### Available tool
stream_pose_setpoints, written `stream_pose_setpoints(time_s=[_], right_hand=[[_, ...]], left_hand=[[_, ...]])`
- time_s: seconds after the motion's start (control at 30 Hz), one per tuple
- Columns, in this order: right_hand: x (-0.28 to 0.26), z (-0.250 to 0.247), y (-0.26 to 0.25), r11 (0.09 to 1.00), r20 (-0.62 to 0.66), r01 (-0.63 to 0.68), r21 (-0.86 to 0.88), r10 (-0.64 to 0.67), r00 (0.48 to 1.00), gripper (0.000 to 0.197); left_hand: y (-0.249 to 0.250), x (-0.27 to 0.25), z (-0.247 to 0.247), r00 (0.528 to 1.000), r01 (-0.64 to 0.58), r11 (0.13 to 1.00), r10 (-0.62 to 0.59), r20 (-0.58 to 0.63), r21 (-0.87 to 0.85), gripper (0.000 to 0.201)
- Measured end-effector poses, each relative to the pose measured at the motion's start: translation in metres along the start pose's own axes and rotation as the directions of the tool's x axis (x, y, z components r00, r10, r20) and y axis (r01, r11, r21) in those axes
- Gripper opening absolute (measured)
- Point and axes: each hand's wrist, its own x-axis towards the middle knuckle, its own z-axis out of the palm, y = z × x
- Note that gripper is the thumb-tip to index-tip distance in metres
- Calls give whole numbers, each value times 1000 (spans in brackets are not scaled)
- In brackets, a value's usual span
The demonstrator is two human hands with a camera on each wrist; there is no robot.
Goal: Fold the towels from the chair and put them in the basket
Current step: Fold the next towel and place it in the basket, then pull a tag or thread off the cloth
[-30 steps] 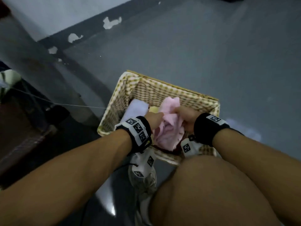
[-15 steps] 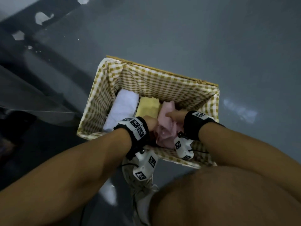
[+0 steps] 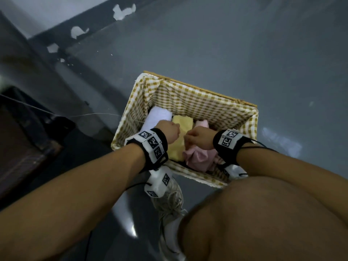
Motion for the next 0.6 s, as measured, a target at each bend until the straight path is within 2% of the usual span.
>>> stream_pose_setpoints(time_s=[0.03,0.13,0.2,0.27,0.33,0.37,0.47,0.6], right_hand=[[1,-1,2,1000,-12,-2,13,2,1000,44],[4,-4,10,994,-85,-106,33,108,990,46],[6,-8,10,976,-110,-177,127,191,975,48],[4,-15,-3,942,-130,-171,289,216,968,45],[-2,-23,-31,898,-150,-85,432,165,975,38],[-6,-27,-48,902,-156,-30,430,107,982,36],[-19,-35,-106,943,-134,122,311,-83,987,39],[-40,-34,-193,958,-29,238,162,-237,971,37]], left_hand=[[0,-1,-4,998,-55,998,55,-22,7,38],[6,-8,-18,990,-99,990,88,-112,-103,40],[13,-17,-29,984,-128,980,107,-143,-151,30],[18,-28,-43,986,-99,968,64,-155,-230,24],[19,-39,-57,993,-67,954,35,-113,-293,26],[20,-45,-64,994,-76,950,47,-102,-303,26],[26,-74,-95,984,-167,949,145,-100,-268,27],[30,-119,-152,970,-241,946,230,-76,-217,27]])
